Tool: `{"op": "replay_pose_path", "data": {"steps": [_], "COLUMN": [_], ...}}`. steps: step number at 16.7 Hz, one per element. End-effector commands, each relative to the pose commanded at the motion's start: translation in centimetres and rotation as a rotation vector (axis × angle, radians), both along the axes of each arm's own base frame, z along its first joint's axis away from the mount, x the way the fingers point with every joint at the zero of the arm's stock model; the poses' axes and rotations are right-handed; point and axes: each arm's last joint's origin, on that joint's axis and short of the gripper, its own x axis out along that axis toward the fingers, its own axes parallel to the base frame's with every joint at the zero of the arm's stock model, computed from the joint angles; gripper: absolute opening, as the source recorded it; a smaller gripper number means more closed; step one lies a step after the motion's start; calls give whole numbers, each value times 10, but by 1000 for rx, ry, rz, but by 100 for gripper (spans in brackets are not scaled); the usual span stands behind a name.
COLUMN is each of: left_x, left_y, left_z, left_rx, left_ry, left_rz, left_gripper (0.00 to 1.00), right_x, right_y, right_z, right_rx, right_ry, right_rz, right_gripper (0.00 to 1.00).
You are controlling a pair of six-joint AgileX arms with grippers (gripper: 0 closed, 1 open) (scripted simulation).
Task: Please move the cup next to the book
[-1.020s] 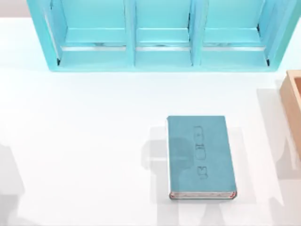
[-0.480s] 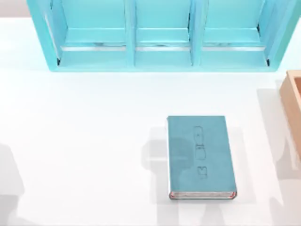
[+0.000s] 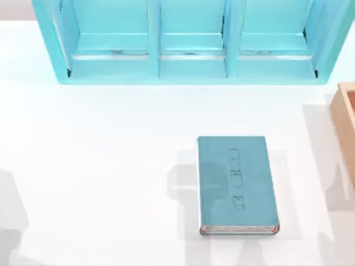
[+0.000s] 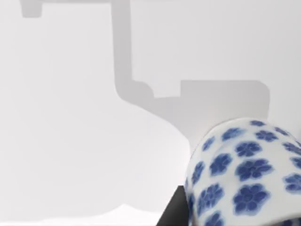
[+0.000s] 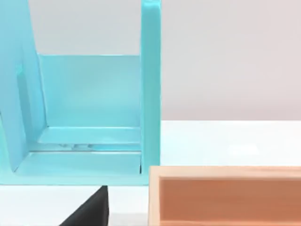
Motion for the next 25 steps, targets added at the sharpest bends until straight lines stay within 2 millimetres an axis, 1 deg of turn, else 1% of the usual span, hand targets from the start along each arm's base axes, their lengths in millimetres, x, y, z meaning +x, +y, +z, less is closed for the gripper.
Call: {"op": "replay_pose_path", "data": {"steps": [6,12,15,19,22,25], "left_x": [0,0,0,0,9,31], "left_y": [0,0,0,0,-2,-10], "left_z": [2,33,50,49,52,60], "left_rx": [2,-13,0,-2,0,4], "left_ry": [-3,17,-1,2,-1,-5], "left_rz": [-3,-6,-3,-3,30,111], "left_gripper": [0,0,0,0,0,0], "right_x": [0,0,0,0,0,0], "right_y": [0,0,0,0,0,0], "right_z": [0,0,0,0,0,0], "right_rx": [0,0,0,0,0,0], "right_ry": [0,0,0,0,0,0], "right_rz": [0,0,0,0,0,0], "right_gripper": [100,100,100,100,100,100]}}
